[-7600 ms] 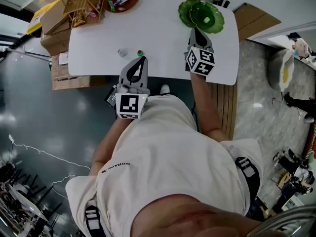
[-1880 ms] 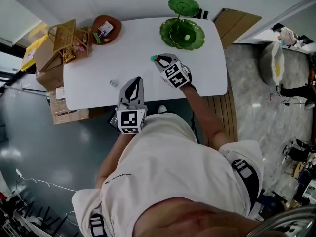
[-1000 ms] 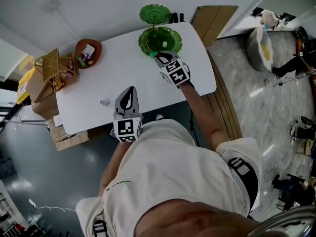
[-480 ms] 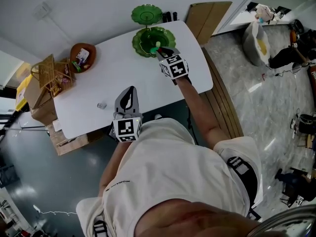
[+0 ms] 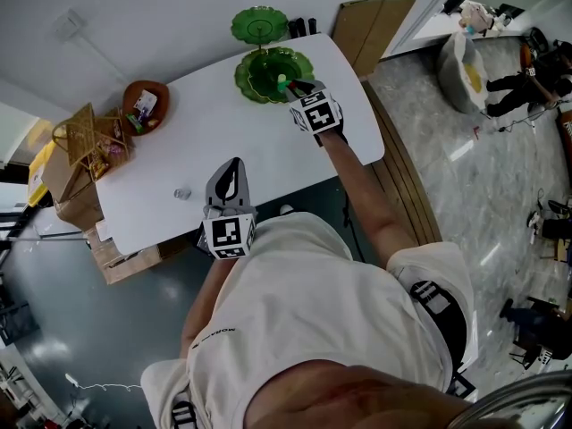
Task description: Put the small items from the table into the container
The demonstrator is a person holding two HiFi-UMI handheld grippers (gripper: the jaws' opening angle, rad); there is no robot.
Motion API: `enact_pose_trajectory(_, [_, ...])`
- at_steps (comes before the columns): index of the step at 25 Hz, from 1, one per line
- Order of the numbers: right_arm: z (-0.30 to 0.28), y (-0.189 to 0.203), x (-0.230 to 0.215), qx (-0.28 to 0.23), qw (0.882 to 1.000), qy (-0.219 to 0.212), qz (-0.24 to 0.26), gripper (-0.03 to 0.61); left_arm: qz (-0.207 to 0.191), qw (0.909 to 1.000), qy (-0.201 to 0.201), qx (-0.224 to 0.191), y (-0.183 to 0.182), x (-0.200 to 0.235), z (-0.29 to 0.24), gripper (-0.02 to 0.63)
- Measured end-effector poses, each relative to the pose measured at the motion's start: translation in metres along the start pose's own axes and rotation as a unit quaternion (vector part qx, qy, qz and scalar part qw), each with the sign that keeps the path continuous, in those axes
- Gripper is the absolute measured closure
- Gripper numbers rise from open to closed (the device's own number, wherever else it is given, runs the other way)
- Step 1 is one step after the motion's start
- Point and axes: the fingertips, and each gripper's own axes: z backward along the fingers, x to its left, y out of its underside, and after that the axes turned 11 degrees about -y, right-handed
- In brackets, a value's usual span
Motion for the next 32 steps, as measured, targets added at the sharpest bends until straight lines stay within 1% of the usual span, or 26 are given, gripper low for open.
enact_pose_trajectory(8, [-0.008,0.001,-0.011,0.014,1.0,0.013,0.024,0.488,0.0,1.0,0.0,0.004,0.001,0.001,-0.005,0.611])
enact_pose_trajectory(12, [-0.013,0.004,-0.012,0.029,0.999,0.006,0.015,0.488,-0.001,1.0,-0.002,0.006,0.002,0.004,-0.007,0.611])
enact_pose_trajectory(17, [-0.02,-0.002,-0.014,0.037,0.999,0.001,0.027,0.488,0.0,1.0,-0.003,0.006,0.002,0.005,-0.008,0.611])
enact_pose_trajectory(22, [-0.026,-0.005,-0.013,0.042,0.999,-0.009,0.026,0.487,-0.001,1.0,-0.006,0.008,0.003,0.007,-0.008,0.611])
enact_pose_trajectory(32, [-0.034,-0.006,-0.027,0.038,0.999,0.013,0.022,0.488,-0.001,0.9999,-0.013,0.009,0.004,0.012,-0.005,0.611])
